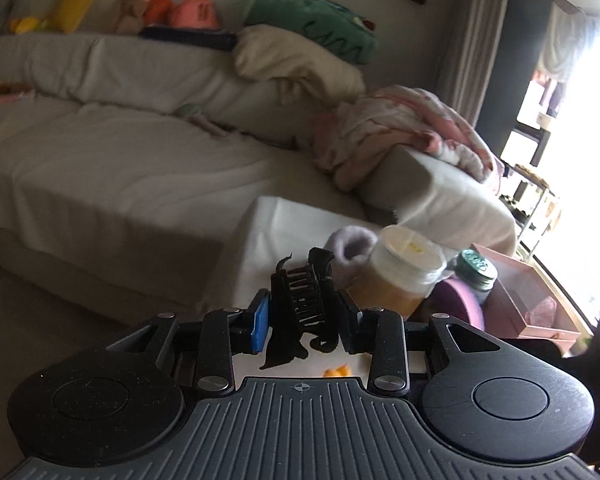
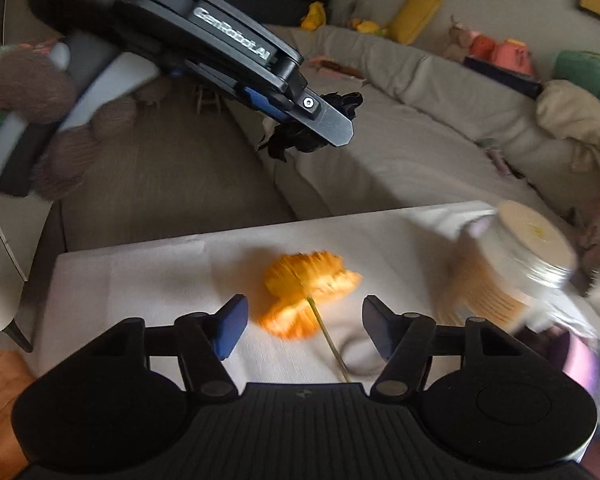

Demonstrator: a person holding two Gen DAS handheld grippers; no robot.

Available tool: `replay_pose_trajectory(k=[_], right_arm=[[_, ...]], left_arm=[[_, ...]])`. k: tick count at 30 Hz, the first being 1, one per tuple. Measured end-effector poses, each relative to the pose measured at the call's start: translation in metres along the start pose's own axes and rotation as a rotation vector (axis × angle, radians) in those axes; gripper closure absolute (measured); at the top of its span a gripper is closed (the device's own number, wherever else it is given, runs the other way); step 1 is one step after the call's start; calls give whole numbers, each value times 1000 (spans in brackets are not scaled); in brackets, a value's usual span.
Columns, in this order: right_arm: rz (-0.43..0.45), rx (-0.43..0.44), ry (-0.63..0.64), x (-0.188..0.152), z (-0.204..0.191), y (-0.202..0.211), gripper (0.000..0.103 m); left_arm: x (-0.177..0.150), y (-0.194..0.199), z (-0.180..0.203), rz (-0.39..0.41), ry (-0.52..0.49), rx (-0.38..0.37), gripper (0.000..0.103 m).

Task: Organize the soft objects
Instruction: 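Grasp the orange flower stem with the right gripper while the left gripper holds the clip, then carry flower and clip into the pink box and open both grippers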

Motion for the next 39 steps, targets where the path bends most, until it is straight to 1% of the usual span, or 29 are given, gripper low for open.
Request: replay_pose_trajectory(k=[3,6,8,9,10,11,14,17,20,22,23,25,27,29,31,33,34,35,36,37,38,39], right_arm=[[-48,4,-36,6,-3,-25,52],[-65,-3,-71,9,-5,-33,64],[-78,-11,-92,9,-6,-34,80],[-80,-12,-107,9,-5,-31,84],[-78,-6,-127,10,-3,-27,93],[-71,-2,-149,12,-3,-23,94],[-20,0,-221,17,7,6,94],[63,-3,-304,28,30,44,95],[165,-49,-348,43,50,91,95],[220,-103,-366,51,69,126,95],[242,-146,-379,55,81,143,95],[272,-243,-428,59,112,177,95],[281,-345,-511,54,150,210,95],[268,-442,-603,41,188,235,95],[247,-517,-697,19,225,249,95],[210,-536,-787,-9,256,252,94],[184,-520,-828,-25,271,247,90],[161,-494,-868,-41,283,242,86],[133,-471,-910,-55,293,234,81],[105,-462,-946,-72,300,229,71],[84,-461,-962,-87,303,224,66],[63,-470,-962,-98,305,222,65]], left_arm=[[-9,-4,-13,-25,30,-14,65],[-16,-10,-22,-43,56,-14,65],[-19,-12,-25,-45,76,-14,65],[-21,-12,-24,-46,82,-14,65],[-22,-12,-24,-49,85,-15,65],[-22,-12,-22,-52,84,-15,65],[-17,-7,-14,-46,70,-23,65],[-2,4,0,-13,44,-43,65],[21,13,24,30,4,-80,65],[40,16,52,53,-34,-132,65],[50,15,71,65,-60,-172,65],[66,11,109,82,-113,-259,65],[79,-4,154,83,-159,-371,64],[85,-27,193,54,-167,-467,64],[87,-64,230,4,-141,-529,64],[80,-101,256,-60,-104,-580,63],[71,-125,269,-112,-81,-606,63],[62,-143,276,-148,-71,-608,63],[51,-161,282,-184,-69,-594,63],[39,-178,286,-216,-74,-570,63],[29,-192,287,-243,-77,-553,63],[20,-205,286,-269,-70,-546,63]])
Point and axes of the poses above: each gripper's, at about its wrist camera, not at the fingertips, and y roughly against the way its jaws point, z to its right, x to its top, the point moved 4 cm from there along -y, roughly the way its jaws point, and after that the axes turned 6 degrees about z, right-handed, at the moved point
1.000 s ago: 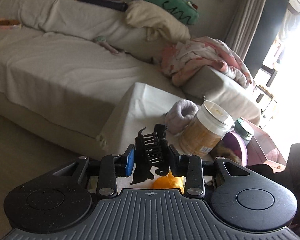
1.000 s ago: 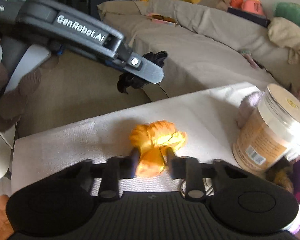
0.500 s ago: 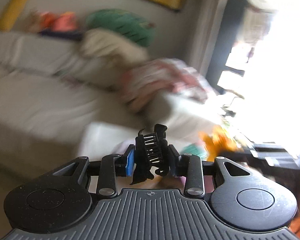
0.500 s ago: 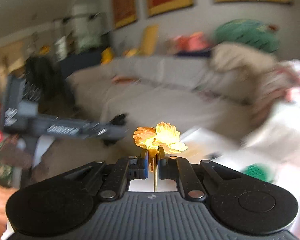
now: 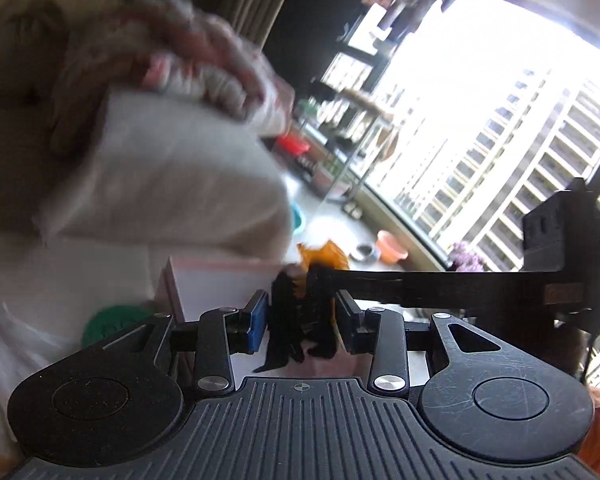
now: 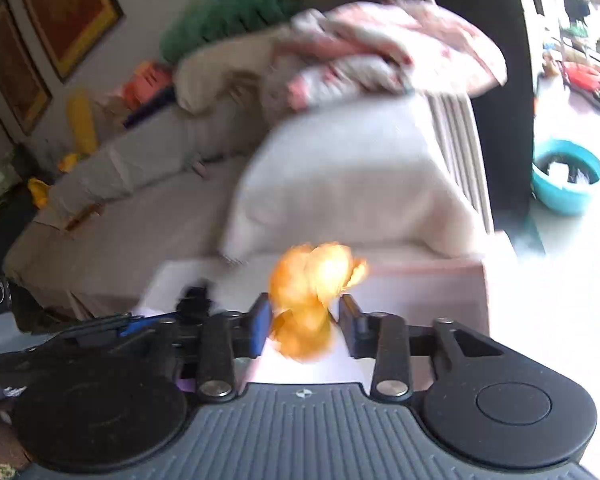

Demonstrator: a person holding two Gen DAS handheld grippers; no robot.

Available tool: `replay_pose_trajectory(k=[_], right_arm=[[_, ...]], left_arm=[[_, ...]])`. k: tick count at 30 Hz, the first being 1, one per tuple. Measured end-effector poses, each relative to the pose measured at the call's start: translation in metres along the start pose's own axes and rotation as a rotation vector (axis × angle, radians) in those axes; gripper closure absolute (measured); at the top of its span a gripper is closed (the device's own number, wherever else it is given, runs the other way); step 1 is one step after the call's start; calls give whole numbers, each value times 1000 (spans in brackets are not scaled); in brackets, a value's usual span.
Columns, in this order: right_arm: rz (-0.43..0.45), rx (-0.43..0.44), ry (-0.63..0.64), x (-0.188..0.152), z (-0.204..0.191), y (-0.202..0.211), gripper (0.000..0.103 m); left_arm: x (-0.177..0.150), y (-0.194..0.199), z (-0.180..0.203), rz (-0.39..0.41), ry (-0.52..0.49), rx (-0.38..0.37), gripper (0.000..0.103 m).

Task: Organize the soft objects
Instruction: 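Carry flower and clip into the pink box and open both grippers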

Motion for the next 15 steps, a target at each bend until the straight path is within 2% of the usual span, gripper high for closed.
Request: replay_pose_trajectory(k=[3,7,12,15], right_arm=[[-13,-61,63,-16,16,-6,65],[-34,-148,156,-30,19,-12,65],[-53,-234,272,-39,22,-12,65],[-77,-320,372,-52,22,-20,65]], left_arm=[[-11,-20,-15,-21,51,-17,63],[-7,-18,-23,28,71,-50,63],[-9,26,-3,62,-29,-43,63],[-27,46,4,49,-87,-46,63]])
Point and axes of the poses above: each gripper's, at about its wrist camera, not at the fingertips, and y roughly against the way its jaws point, z to its right, x to its top, the point moved 4 cm from there along -y, roughly the way its jaws point, and after that the axes turned 6 degrees about z, right-handed, at the moved point
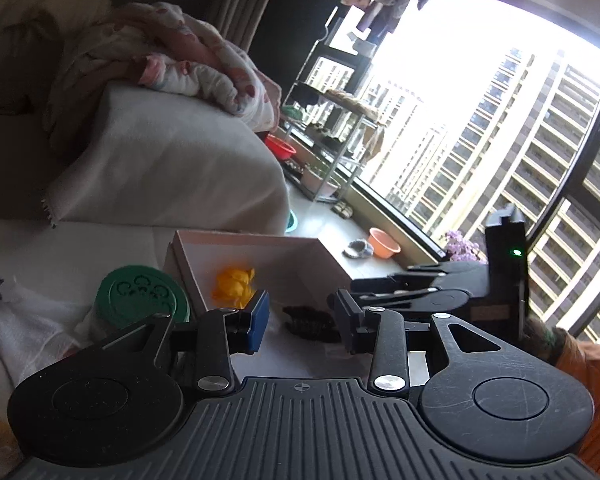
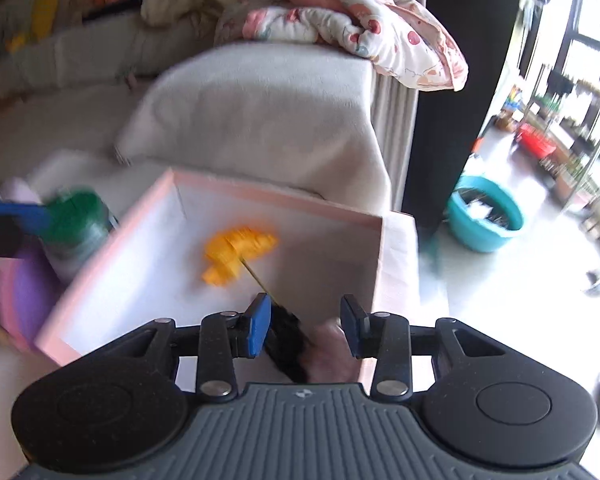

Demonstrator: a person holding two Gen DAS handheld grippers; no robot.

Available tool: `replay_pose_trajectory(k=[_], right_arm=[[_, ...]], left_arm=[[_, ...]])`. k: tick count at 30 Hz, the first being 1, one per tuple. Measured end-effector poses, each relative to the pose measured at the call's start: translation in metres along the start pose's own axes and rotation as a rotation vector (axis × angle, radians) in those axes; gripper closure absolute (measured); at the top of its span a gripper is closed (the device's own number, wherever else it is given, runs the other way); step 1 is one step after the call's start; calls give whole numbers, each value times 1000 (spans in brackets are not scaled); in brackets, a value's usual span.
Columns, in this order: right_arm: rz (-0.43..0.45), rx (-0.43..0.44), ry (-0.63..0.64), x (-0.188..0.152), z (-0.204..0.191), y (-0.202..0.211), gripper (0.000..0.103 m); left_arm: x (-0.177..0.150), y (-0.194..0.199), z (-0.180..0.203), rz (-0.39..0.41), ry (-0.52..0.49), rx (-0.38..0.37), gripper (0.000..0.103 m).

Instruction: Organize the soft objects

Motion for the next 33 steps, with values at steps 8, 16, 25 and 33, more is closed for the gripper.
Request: replay_pose_trajectory(k=[8,16,25,33], right_arm=[[17,-96,69,0,-5,-2,102],[236,119,-76,26,-17,111,102],[164,301,-85,-23,-69,127,102],[58,327,-21,-63,-102,95,86]], left_arm=[[-42,64,-6,21,-64,78,63],[-68,128,-65,78,56,266,63],[-98,158,-97,33,71,448,63],[-113,139,-103,-44,7,545,63]])
Point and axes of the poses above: each gripper's, at about its wrist camera, not at the fingertips, and y roughly against the way its jaws point, z to its right, x to its top, the point moved 4 cm from there along -y, roughly the way its jaws point, and after that the axes turned 6 degrees about z, right-handed, at the moved point
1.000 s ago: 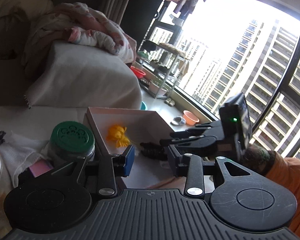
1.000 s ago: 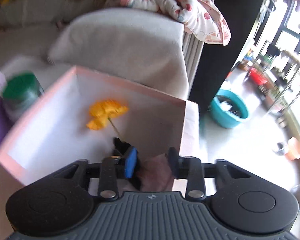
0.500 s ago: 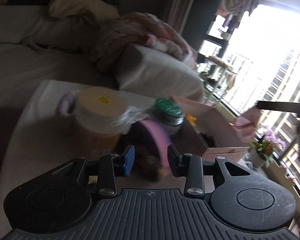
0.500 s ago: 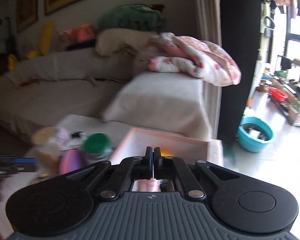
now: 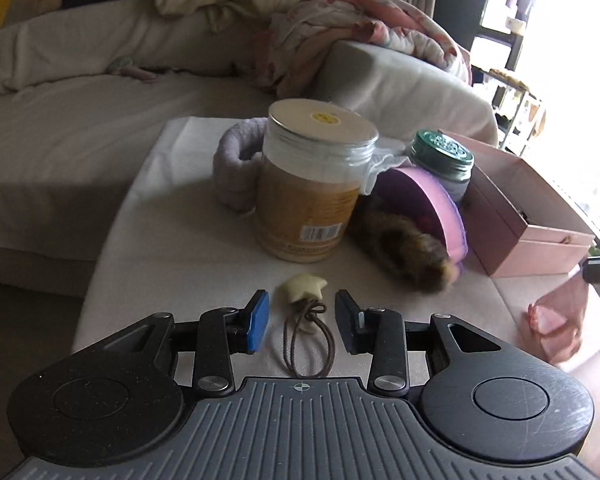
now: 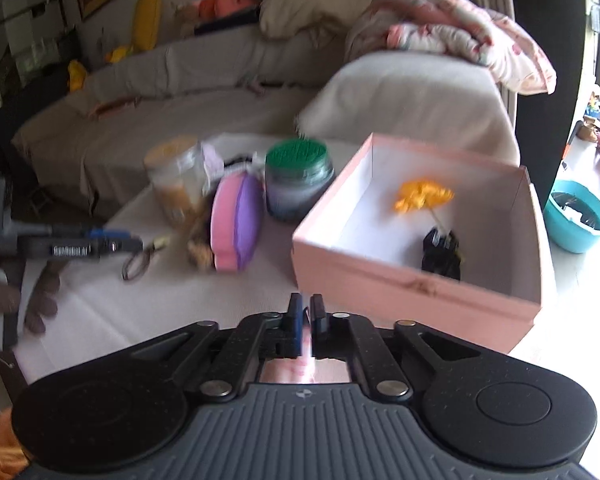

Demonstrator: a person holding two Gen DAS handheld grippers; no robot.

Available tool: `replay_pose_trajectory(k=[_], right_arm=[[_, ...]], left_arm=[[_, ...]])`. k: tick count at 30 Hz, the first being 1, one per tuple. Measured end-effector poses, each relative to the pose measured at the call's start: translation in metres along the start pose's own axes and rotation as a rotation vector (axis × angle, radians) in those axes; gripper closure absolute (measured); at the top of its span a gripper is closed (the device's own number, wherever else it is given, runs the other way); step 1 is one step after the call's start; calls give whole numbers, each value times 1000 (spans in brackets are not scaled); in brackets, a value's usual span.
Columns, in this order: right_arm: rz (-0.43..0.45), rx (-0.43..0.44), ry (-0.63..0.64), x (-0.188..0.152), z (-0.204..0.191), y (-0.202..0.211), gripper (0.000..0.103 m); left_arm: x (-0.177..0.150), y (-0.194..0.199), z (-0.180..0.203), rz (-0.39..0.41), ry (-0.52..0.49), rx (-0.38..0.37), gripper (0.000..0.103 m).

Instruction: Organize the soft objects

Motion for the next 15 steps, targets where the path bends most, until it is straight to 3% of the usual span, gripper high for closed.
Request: replay_pose_trajectory(k=[2,3,8,15], right_arm=[[10,-8,6,-3,1,0,58],[22,-12,9,-5,1,0,55],[55,2,-20,-12,7,6,49],[143,-84,67,-28,-5,16,45]], left_arm=[[-1,-3,3,-4,-19,-11,63],[-1,-5,5,-6,-33,-9,63],[0,-22,6,-15,-60,13,63],[-2,-32,12,-5,-73,9,63]])
Point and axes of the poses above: each gripper's, at about its wrist camera, not at the fingertips, and y roughly against the way its jaws point, z to its right, x to its top, the point moved 4 cm from there along -y, roughly the way its jaws point, and after that the axes turned 6 degrees about z, right-handed, at the moved point
